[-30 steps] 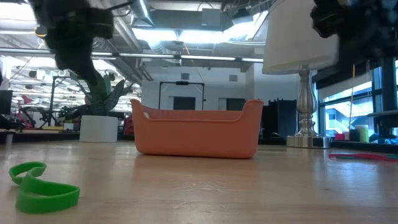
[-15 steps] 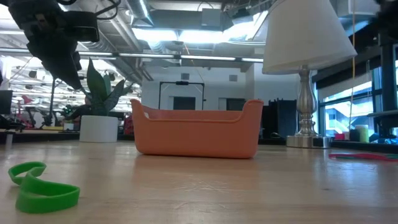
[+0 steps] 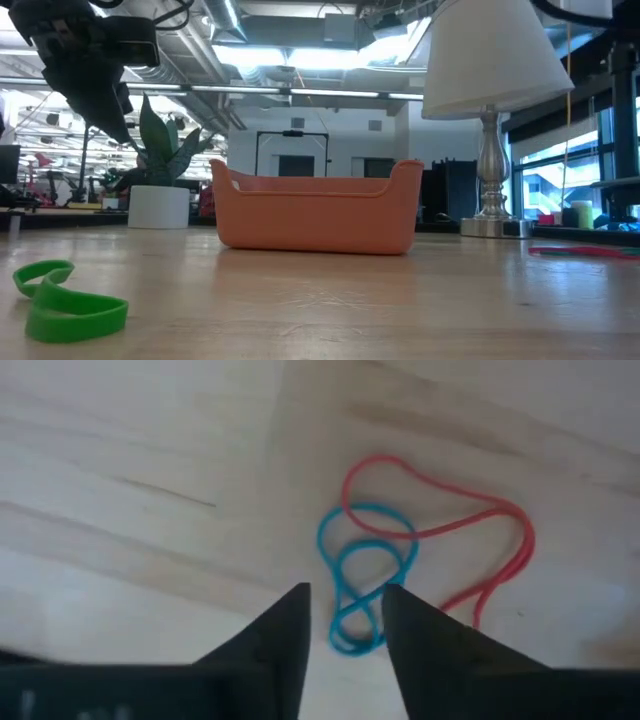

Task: Pick and place rubber bands into bin
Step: Put the blue rubber band into the orange bin

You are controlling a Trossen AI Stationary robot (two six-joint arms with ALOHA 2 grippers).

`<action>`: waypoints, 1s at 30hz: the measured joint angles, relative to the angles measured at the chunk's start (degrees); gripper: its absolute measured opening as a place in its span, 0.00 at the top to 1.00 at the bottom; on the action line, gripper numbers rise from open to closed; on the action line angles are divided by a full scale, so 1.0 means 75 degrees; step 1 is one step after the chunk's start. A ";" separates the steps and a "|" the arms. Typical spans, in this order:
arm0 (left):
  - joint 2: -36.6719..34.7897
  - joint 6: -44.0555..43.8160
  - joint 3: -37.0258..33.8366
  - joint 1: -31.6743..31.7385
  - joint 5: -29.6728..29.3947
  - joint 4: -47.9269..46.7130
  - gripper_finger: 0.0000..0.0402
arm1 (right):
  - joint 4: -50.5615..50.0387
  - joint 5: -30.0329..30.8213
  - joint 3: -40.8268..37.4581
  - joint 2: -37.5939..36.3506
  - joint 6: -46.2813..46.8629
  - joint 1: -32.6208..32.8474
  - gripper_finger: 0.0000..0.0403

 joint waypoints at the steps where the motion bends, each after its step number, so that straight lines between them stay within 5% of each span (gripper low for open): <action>1: 0.0000 0.0003 0.0000 0.0000 0.0000 0.0008 0.99 | 0.0006 -0.0022 0.0000 0.0097 -0.0001 0.0013 0.66; 11: 0.0000 -0.0056 0.0000 0.0000 0.0002 0.0147 0.99 | 0.0156 -0.0170 0.0000 0.0815 -0.0012 0.0092 0.49; 18: 0.0003 0.0055 0.0000 0.0000 0.0003 0.0154 1.00 | 0.0447 -0.0374 0.0038 0.1288 0.0403 0.0236 0.47; 23: 0.0003 -0.0037 0.0000 0.0000 0.0068 0.0154 1.00 | 0.0513 -0.0496 0.0159 0.1298 0.0563 0.0214 0.60; 30: 0.0003 -0.0085 0.0000 0.0000 0.0423 0.0157 0.99 | 0.0252 -0.0630 0.0666 0.1389 -0.0068 0.0236 0.95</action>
